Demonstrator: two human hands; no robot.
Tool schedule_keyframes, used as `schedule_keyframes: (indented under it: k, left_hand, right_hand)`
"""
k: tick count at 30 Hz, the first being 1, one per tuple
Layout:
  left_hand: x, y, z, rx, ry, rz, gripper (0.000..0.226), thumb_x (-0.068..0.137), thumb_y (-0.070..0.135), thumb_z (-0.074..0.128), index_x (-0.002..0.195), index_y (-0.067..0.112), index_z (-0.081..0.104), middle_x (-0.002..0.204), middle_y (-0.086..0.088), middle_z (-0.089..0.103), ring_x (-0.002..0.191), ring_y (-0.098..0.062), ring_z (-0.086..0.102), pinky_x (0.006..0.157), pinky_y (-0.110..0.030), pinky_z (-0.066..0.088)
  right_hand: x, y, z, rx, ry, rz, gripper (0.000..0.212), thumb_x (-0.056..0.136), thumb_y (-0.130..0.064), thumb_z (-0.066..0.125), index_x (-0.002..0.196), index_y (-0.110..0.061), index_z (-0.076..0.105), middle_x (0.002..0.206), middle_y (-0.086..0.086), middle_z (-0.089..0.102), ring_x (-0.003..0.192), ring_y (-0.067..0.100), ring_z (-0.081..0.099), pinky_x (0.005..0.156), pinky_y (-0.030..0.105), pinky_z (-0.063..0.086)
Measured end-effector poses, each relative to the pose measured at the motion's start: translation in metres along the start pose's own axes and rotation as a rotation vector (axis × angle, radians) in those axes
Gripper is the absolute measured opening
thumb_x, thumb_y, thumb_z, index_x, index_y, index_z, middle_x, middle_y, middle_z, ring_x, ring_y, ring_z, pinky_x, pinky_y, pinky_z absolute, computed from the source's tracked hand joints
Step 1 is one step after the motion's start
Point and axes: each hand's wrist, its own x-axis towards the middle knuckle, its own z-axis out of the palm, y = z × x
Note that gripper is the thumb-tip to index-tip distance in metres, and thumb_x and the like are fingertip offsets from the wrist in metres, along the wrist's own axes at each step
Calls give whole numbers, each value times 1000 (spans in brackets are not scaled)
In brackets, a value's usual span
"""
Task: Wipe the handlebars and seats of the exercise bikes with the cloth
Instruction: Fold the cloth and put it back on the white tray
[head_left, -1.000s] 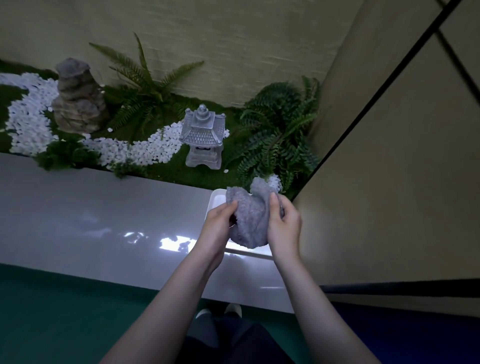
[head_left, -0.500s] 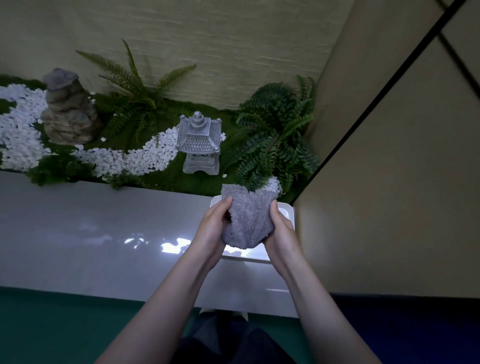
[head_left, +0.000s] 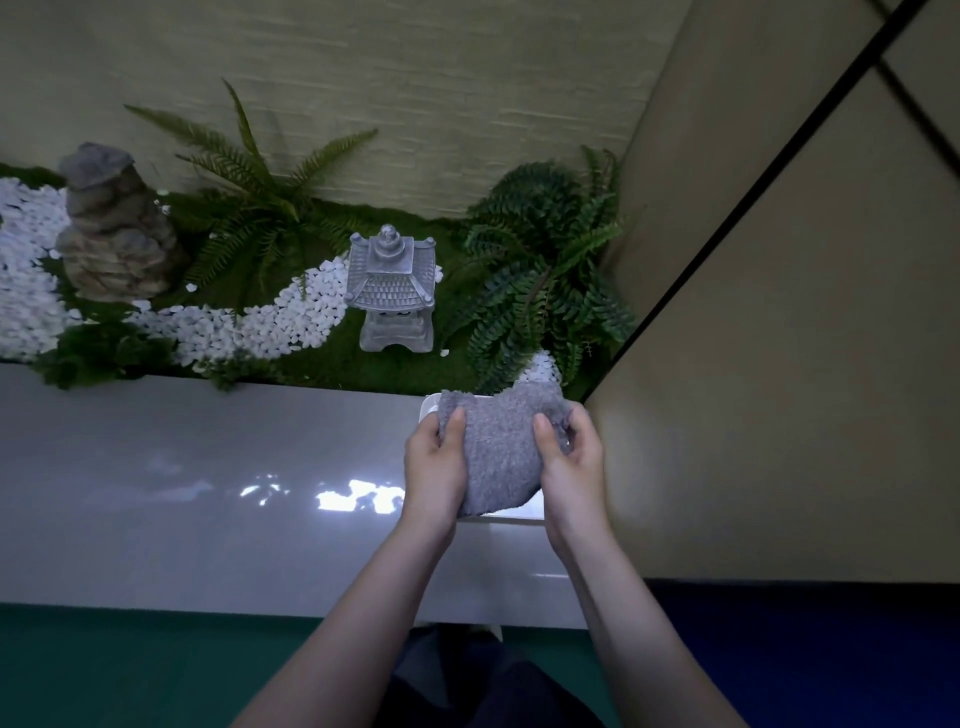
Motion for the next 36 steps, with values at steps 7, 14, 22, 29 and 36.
schedule_keyframes:
  k: [7, 14, 22, 29, 36]
  left_hand:
    - [9, -2, -4, -10, -110, 115, 22, 98, 22, 51, 92, 3, 61, 83, -10, 68, 78, -19, 65, 69, -35, 51]
    - [23, -9, 11, -43, -255, 35, 22, 99, 22, 47, 105, 11, 65, 99, -11, 72, 93, -24, 69, 80, -37, 55]
    - [57, -47, 27, 23, -244, -22, 22, 100, 24, 47, 101, 11, 65, 99, -11, 72, 92, -22, 69, 78, -36, 55]
    - [94, -106, 32, 540, -57, 275, 23, 101, 26, 44, 88, 11, 55, 70, 3, 56, 66, -11, 51, 59, -29, 32]
    - [150, -179, 39, 881, -11, 318, 27, 102, 34, 35, 113, 17, 53, 79, -17, 66, 79, -37, 60, 61, -37, 41]
  right_hand:
    - [6, 15, -3, 389, -50, 496, 24, 98, -22, 48, 114, -8, 59, 111, 10, 67, 94, 16, 67, 76, 29, 53]
    - [16, 31, -14, 476, -152, 638, 61, 85, -59, 44, 122, -14, 60, 121, 8, 67, 112, 16, 63, 87, 32, 51]
    - [41, 76, -32, 268, 29, 408, 52, 82, -44, 61, 123, -12, 58, 115, 5, 70, 107, 19, 66, 78, 31, 56]
    - [75, 142, -34, -206, 55, 236, 9, 98, -29, 50, 104, -36, 50, 102, -18, 61, 88, -14, 59, 71, 8, 48]
    - [111, 218, -43, -595, 35, 220, 35, 99, -40, 40, 129, -21, 40, 95, -8, 56, 90, 11, 54, 77, 28, 43]
